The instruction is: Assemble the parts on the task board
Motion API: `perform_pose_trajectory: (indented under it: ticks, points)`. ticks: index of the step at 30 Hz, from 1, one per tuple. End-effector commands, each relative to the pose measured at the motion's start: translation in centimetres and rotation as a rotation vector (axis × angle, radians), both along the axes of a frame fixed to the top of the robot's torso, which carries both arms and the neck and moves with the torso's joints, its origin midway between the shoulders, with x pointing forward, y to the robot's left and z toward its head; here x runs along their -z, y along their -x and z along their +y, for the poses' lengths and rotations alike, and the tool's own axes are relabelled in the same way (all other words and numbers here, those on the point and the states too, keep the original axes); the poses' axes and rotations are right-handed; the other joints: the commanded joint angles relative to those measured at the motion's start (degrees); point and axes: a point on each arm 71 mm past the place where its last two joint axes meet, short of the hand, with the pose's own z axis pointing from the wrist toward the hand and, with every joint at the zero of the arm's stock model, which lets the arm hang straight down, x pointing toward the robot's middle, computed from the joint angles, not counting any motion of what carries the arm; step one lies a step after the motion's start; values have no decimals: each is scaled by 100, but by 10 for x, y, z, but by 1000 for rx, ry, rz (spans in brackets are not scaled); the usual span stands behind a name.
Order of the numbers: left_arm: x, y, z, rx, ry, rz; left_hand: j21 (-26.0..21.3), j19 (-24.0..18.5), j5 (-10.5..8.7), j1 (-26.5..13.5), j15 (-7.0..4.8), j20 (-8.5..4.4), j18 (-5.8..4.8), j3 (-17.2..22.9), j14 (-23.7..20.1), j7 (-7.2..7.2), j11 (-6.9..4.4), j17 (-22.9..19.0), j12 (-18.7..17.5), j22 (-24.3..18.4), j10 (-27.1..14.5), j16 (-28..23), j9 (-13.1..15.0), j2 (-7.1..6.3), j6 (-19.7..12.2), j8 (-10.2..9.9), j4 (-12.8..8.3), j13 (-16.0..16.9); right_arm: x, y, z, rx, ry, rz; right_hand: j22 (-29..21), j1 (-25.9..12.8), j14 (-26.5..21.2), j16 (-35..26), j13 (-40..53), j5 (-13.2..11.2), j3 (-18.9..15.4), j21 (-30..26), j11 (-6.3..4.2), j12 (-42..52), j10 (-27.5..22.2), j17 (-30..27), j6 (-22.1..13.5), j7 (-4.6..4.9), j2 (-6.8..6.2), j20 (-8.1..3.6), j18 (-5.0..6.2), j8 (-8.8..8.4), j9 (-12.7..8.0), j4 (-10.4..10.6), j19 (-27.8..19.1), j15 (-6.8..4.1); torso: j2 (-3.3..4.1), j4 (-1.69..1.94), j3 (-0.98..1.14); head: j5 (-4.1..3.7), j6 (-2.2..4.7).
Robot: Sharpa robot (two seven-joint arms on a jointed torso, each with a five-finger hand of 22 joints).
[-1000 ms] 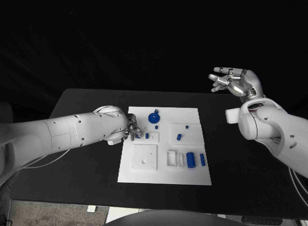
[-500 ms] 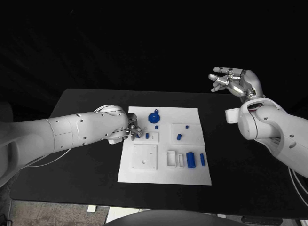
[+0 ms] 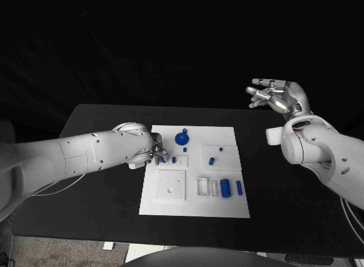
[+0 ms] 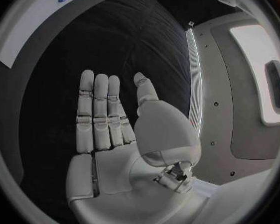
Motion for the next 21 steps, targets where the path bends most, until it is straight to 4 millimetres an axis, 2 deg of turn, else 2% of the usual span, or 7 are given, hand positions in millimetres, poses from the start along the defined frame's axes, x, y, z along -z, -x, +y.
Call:
perform_pose_trajectory:
  ticks: [1,14,18,21]
  points:
    - [8,6,-5,24,-2,50,8,42,36,-35,-28,-11,-5,284,31,-331,-22,10,23,82,249,7,-10,-5,334,38,-299,8,0,0,2,-17,1,-2,-5,-17,-40,30,-8,30,25,31,-3,29,-32,-10,9,22,50,-7,-74,-16,-1,-8,-28,13,-3,0,-3,-1,-2]
    - [8,7,-3,30,-14,53,22,66,98,-71,-29,-7,7,284,89,-358,-39,161,119,85,254,80,-21,-17,405,73,-314,-4,0,0,2,-17,1,-3,-15,-17,-41,30,-13,57,25,42,-4,25,-31,-12,12,21,49,-8,-74,-16,0,-17,-33,13,-1,2,-5,4,-9]
    - [8,6,-4,27,-9,50,17,78,-77,-111,-32,-3,1,222,116,-392,-38,241,202,77,256,106,7,6,481,109,-225,-3,0,0,2,-17,1,-3,-15,-17,-41,30,-13,57,25,42,-4,25,-31,-12,12,21,49,-8,-74,-16,0,-17,-33,13,-2,2,-5,5,-5]
    - [7,6,-4,23,-5,42,-3,95,-101,-68,-35,-5,0,178,120,-398,-39,279,230,67,255,101,59,-4,489,98,-150,-36,0,0,2,-17,1,-3,-18,-19,-42,29,-14,68,25,46,-3,24,-31,-13,10,21,50,-8,-74,-16,0,-20,-35,13,-3,-1,-4,8,-2]
